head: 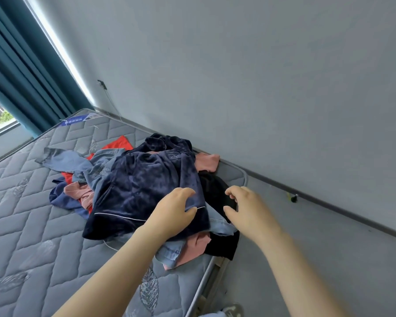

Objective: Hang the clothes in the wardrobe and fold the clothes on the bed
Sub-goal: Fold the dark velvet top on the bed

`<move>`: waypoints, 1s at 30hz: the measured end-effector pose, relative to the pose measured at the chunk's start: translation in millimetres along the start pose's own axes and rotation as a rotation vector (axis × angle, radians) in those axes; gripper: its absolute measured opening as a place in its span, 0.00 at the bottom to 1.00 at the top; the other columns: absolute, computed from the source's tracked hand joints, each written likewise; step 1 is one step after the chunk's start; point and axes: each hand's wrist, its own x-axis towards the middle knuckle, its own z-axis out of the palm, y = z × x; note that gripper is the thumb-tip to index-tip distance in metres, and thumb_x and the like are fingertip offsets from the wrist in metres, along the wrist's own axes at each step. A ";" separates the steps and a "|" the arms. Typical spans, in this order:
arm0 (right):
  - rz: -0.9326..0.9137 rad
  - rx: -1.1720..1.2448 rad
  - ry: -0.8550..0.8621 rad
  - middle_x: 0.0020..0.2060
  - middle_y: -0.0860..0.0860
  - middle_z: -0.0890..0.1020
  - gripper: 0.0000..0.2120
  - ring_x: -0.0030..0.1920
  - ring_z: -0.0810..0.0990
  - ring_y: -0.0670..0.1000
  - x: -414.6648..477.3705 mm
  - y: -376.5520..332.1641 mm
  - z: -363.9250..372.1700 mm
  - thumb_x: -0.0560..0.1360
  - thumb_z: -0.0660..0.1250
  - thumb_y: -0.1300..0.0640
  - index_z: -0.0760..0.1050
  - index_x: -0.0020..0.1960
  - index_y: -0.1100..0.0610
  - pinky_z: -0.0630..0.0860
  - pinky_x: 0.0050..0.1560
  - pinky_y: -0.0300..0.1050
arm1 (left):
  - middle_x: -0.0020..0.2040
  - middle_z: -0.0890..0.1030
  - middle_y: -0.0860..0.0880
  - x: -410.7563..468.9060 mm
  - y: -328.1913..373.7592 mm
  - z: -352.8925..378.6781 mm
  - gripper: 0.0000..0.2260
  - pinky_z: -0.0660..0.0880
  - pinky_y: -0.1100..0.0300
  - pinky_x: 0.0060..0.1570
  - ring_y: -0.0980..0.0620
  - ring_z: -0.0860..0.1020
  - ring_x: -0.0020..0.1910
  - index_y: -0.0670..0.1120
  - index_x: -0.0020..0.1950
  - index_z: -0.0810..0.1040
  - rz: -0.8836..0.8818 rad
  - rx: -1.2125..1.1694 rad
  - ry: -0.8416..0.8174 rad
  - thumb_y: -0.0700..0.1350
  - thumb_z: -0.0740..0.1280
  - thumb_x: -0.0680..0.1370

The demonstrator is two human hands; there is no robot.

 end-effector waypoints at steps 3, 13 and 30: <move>-0.028 0.006 0.010 0.58 0.50 0.75 0.17 0.54 0.77 0.50 18.1 16.1 44.9 0.77 0.64 0.55 0.71 0.65 0.53 0.71 0.48 0.41 | 0.61 0.75 0.51 11.0 -34.2 28.8 0.17 0.71 0.61 0.55 0.52 0.75 0.57 0.49 0.67 0.71 -0.023 0.030 0.009 0.47 0.64 0.78; -0.011 -0.013 0.051 0.59 0.47 0.76 0.16 0.54 0.77 0.48 61.3 44.5 236.0 0.77 0.64 0.55 0.72 0.65 0.52 0.73 0.51 0.41 | 0.63 0.74 0.52 44.3 -196.7 132.5 0.18 0.70 0.61 0.58 0.52 0.74 0.60 0.49 0.68 0.71 0.016 0.114 0.000 0.47 0.63 0.78; 0.030 -0.243 -0.066 0.58 0.49 0.76 0.16 0.60 0.73 0.52 78.6 -75.6 353.0 0.77 0.63 0.57 0.72 0.64 0.54 0.72 0.57 0.45 | 0.69 0.71 0.52 31.7 -378.3 107.0 0.25 0.67 0.63 0.61 0.53 0.71 0.66 0.48 0.72 0.68 0.127 0.013 -0.025 0.49 0.68 0.76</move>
